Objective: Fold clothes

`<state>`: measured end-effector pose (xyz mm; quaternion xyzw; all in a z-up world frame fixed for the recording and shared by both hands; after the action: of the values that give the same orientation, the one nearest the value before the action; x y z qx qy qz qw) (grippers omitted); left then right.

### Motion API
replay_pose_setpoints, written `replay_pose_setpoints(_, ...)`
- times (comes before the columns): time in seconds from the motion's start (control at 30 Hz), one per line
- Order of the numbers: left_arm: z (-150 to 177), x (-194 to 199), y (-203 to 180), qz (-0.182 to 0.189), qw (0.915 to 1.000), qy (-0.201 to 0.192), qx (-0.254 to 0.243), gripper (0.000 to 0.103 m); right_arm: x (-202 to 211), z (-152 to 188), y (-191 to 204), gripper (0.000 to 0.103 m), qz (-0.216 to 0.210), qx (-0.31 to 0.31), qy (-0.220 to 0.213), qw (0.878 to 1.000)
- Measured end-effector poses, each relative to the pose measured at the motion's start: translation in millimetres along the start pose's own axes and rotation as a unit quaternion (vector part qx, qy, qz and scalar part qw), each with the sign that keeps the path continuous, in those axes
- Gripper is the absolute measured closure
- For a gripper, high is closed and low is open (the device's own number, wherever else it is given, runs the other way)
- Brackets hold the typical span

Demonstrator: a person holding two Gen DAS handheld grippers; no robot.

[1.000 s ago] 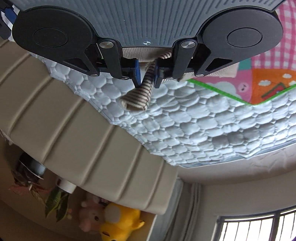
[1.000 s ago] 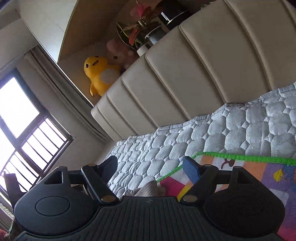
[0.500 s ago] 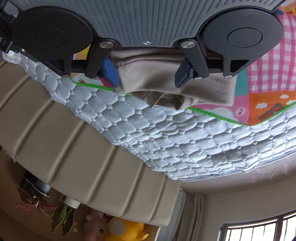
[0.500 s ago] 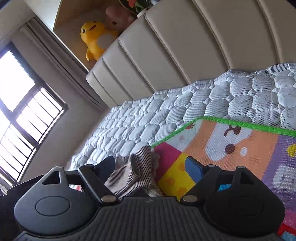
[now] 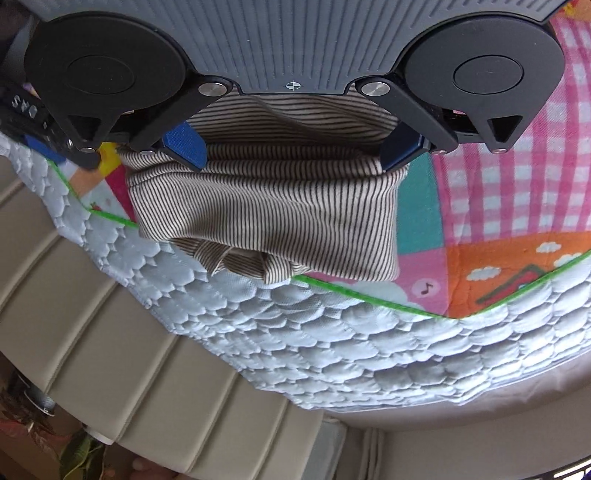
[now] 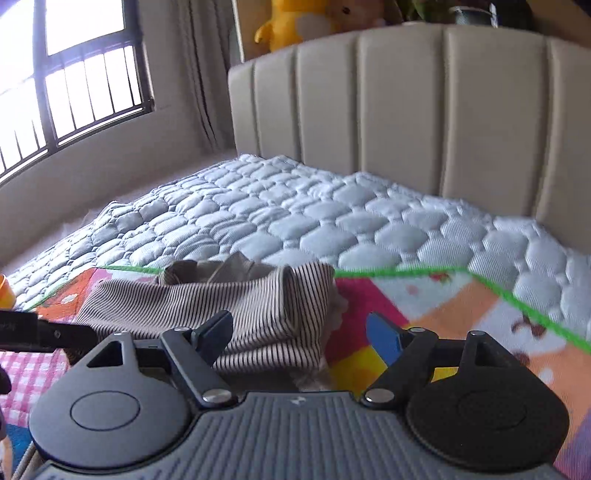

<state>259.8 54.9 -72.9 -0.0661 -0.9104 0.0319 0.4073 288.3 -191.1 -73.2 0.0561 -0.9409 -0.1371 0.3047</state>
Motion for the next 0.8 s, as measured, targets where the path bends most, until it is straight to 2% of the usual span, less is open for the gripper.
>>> replay_pose_setpoints(0.07,1,-2,4,-0.010,0.9999,-0.007,-0.011,0.001,-27,-11,9,0.041,0.007,0.009,0.008,1.000)
replay_pose_setpoints(0.17,-2,-4,10,-0.033,0.9986,-0.024,-0.033,0.001,-69,-11,14,0.042,0.022,-0.010,0.041,0.999)
replay_pose_setpoints(0.23,-7,-7,17,-0.055,0.9973,-0.032,-0.038,0.001,-84,-3,19,0.056,0.017,-0.004,0.059,0.998)
replay_pose_setpoints(0.3,-11,-9,24,-0.073,0.9960,-0.034,-0.037,0.001,-84,5,29,0.081,0.012,0.035,0.063,0.997)
replay_pose_setpoints(0.33,-13,-10,28,-0.079,0.9957,-0.034,-0.035,0.001,-81,4,31,0.086,0.007,0.046,0.060,0.997)
replay_pose_setpoints(0.37,-14,-9,31,-0.080,0.9957,-0.036,-0.030,0.000,-75,0,32,0.087,0.002,0.048,0.055,0.997)
replay_pose_setpoints(0.43,-18,-3,39,-0.074,0.9960,-0.048,-0.015,0.001,-67,-7,31,0.089,-0.004,0.053,0.045,0.998)
replay_pose_setpoints(0.5,-21,5,45,-0.061,0.9958,-0.068,-0.002,0.001,-66,-11,23,0.098,0.003,0.058,0.040,0.998)
replay_pose_setpoints(0.53,-22,7,48,-0.051,0.9957,-0.077,0.006,0.001,-66,-14,19,0.098,0.007,0.060,0.038,0.997)
replay_pose_setpoints(0.6,-23,6,50,-0.012,0.9959,-0.085,0.028,0.001,-64,-18,11,0.098,0.015,0.065,0.033,0.997)
replay_pose_setpoints(0.67,-20,-2,45,0.041,0.9953,-0.080,0.037,0.001,-69,-8,5,0.098,0.029,0.083,0.037,0.995)
replay_pose_setpoints(0.7,-18,-8,40,0.054,0.9954,-0.073,0.030,0.001,-72,0,3,0.097,0.037,0.094,0.040,0.994)
replay_pose_setpoints(0.73,-16,-15,33,0.062,0.9957,-0.065,0.020,0.001,-74,8,1,0.097,0.043,0.105,0.038,0.993)
replay_pose_setpoints(0.8,-11,-27,23,0.051,0.9977,-0.043,-0.009,0.001,-76,15,1,0.094,0.046,0.122,0.030,0.991)
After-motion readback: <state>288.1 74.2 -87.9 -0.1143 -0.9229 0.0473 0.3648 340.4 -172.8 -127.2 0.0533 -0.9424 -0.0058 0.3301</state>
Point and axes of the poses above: each gripper's, at about its wrist camera, not at the fingertips, and x roughly against the way its jaws point, y to its left, z to its underside, the point moved 1 cm from there along -x, roughly the way its jaws point, and after that the axes turned 14 degrees about -x, right-handed, at the moved point
